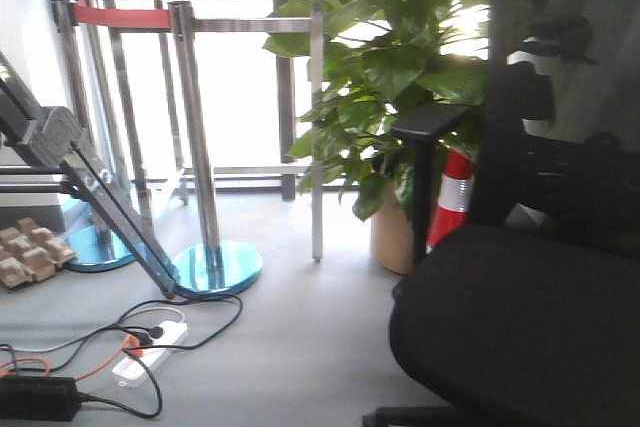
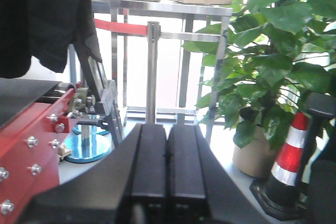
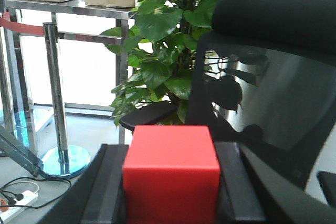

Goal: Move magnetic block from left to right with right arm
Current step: 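Drive the base past the office chair toward the other table, then turn the base to face the second grey table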

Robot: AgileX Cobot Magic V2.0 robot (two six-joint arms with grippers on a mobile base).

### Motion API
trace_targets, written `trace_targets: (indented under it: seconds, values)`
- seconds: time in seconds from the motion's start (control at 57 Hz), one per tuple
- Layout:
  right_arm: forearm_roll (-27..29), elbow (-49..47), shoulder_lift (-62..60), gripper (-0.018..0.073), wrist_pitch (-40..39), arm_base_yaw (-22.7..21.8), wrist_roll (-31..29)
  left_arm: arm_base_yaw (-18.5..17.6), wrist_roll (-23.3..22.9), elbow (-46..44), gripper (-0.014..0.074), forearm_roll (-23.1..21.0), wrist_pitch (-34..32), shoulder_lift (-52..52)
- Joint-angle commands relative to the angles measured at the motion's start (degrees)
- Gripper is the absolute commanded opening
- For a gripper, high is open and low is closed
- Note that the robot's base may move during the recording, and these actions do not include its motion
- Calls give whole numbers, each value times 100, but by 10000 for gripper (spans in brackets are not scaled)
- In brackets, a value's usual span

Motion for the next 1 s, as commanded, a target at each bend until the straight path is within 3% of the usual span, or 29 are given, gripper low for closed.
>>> trace_targets:
  seconds: [0.0,0.983]
  values:
    - [-60,-160,78,307,-502,-16,-61,4,14,54,-126,-27,-523,-52]
    - [-60,-160,78,307,-502,-16,-61,4,14,54,-126,-27,-523,-52]
